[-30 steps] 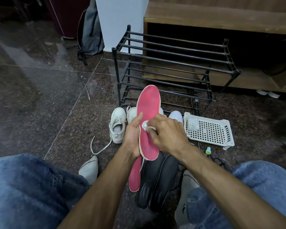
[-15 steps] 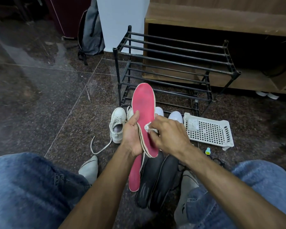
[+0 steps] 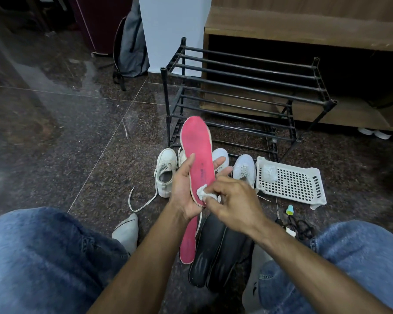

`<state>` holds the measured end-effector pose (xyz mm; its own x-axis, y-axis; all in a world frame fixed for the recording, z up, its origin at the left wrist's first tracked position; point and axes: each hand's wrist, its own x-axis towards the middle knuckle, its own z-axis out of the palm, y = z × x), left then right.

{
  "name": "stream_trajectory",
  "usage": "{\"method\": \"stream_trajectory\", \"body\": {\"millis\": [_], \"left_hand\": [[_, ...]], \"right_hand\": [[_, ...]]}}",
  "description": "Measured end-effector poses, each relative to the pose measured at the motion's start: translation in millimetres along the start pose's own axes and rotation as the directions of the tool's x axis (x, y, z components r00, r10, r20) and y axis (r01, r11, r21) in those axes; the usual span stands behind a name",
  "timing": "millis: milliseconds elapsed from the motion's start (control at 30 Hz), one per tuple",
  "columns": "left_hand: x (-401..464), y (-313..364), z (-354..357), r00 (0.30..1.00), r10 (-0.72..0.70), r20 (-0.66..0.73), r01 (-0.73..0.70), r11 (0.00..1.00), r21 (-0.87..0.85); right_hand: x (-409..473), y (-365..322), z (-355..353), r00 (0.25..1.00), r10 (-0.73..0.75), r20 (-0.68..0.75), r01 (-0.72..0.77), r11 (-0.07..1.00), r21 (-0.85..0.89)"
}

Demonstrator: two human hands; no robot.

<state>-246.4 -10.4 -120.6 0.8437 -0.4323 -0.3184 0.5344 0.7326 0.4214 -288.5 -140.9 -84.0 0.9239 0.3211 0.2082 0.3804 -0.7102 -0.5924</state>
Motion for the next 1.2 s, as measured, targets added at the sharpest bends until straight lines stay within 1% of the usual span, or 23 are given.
{"method": "stream_trajectory", "body": {"millis": [133, 200, 267, 300, 333, 433, 500, 567, 667, 733, 767, 800, 900, 967, 1000, 1067, 1133, 1200], "left_hand": [[1, -10, -7, 1.000, 0.009, -0.018, -0.009, 1.000, -0.028], [0, -17, -4, 1.000, -0.008, -0.012, 0.008, 1.000, -0.016], [1, -25, -3, 1.000, -0.016, 0.011, 0.016, 1.000, -0.009], [0, -26, -2, 1.000, -0.013, 0.015, 0.014, 1.000, -0.015], [1, -24, -4, 1.000, -0.011, 0.013, 0.011, 1.000, -0.017], [2, -16, -11, 1.000, -0.011, 0.001, 0.011, 1.000, -0.003], [2, -15, -15, 0.999, -0.042, -0.030, 0.043, 0.998, 0.050], [1, -17, -12, 0.998, -0.044, -0.041, 0.045, 0.999, 0.031], [3, -20, -10, 1.000, -0.029, -0.009, 0.029, 1.000, -0.002], [3, -20, -10, 1.000, -0.027, -0.007, 0.027, 0.999, 0.017], [2, -19, -10, 0.999, -0.034, 0.003, 0.034, 0.999, 0.025], [2, -18, -12, 0.999, -0.043, 0.014, 0.043, 0.999, 0.019], [4, -14, -17, 0.999, -0.046, -0.008, 0.046, 0.999, 0.009], [5, -16, -20, 0.999, -0.047, 0.011, 0.047, 0.999, 0.007], [5, -18, -18, 0.999, -0.049, 0.021, 0.049, 0.999, 0.002], [6, -25, -13, 0.998, -0.053, 0.035, 0.053, 0.998, 0.019], [6, -31, -7, 0.997, -0.056, 0.052, 0.054, 0.998, 0.034], [7, -30, -6, 0.996, -0.063, 0.057, 0.062, 0.998, 0.028]], "right_hand": [[-1, -8, -5, 0.989, -0.097, 0.115, 0.118, 0.974, -0.193], [15, -3, -12, 0.992, -0.055, 0.117, 0.087, 0.953, -0.289], [33, 3, -18, 0.998, 0.022, 0.066, 0.002, 0.939, -0.343], [36, 4, -19, 0.998, 0.036, 0.056, -0.014, 0.940, -0.341], [36, 5, -18, 0.997, 0.022, 0.068, 0.002, 0.945, -0.327], [12, -3, -9, 0.976, -0.098, 0.193, 0.138, 0.968, -0.207], [-3, -5, -8, 0.965, -0.136, 0.225, 0.180, 0.965, -0.189], [3, -1, -9, 0.971, -0.142, 0.195, 0.189, 0.950, -0.247], [25, 9, -11, 0.994, -0.058, 0.094, 0.085, 0.943, -0.323], [36, 13, -14, 1.000, -0.001, 0.009, 0.004, 0.947, -0.321], [37, 14, -12, 1.000, 0.007, -0.004, -0.008, 0.953, -0.302], [36, 13, -11, 1.000, -0.007, 0.000, 0.007, 0.961, -0.275], [17, 0, -8, 0.988, -0.113, 0.108, 0.131, 0.975, -0.178], [9, -4, -8, 0.976, -0.154, 0.156, 0.184, 0.962, -0.204], [14, -3, -11, 0.980, -0.135, 0.148, 0.168, 0.956, -0.240], [33, 8, -16, 0.997, -0.058, 0.050, 0.071, 0.952, -0.298], [52, 17, -22, 0.999, 0.025, -0.028, -0.033, 0.948, -0.316], [58, 19, -23, 0.999, 0.029, -0.031, -0.037, 0.952, -0.304]]}}
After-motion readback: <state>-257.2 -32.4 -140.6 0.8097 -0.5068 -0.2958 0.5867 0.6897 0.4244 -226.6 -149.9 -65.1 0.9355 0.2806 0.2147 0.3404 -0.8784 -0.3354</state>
